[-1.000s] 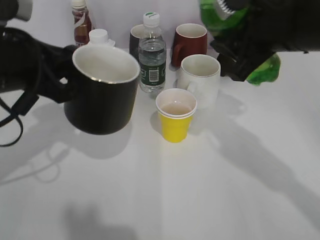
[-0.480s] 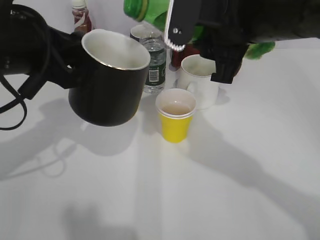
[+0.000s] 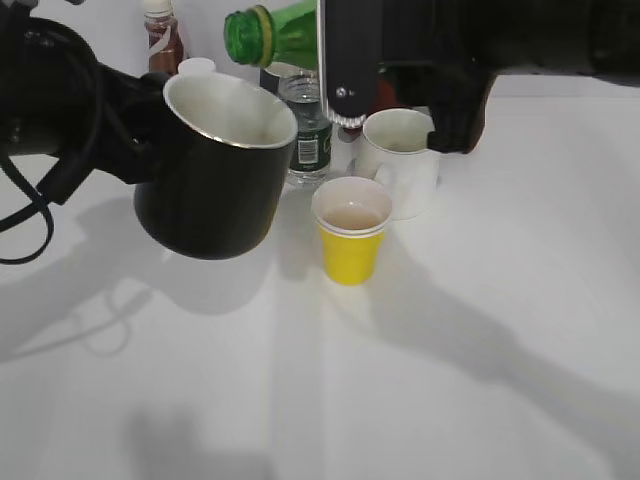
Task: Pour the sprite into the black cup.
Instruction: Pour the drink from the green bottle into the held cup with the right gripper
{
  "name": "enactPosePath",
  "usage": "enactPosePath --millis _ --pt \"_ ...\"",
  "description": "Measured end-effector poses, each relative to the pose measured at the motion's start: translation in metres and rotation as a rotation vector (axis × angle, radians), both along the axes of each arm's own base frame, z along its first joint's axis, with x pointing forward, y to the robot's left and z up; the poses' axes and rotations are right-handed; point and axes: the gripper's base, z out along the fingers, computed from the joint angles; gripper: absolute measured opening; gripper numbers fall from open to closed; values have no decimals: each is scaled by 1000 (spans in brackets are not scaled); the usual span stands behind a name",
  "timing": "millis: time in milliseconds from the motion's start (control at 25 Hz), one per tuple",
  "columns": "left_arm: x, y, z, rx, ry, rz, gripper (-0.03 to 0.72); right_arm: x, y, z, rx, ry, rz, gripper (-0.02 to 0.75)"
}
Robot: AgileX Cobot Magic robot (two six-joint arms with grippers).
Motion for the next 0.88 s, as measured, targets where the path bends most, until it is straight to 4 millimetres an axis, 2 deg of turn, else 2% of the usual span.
enactPosePath --millis 640,880 --pt "-1 0 0 -21 17 13 49 3 0 5 -97 -106 42 414" --pt "-3 2 5 -31 4 14 49 7 1 -2 -144 -112 30 414"
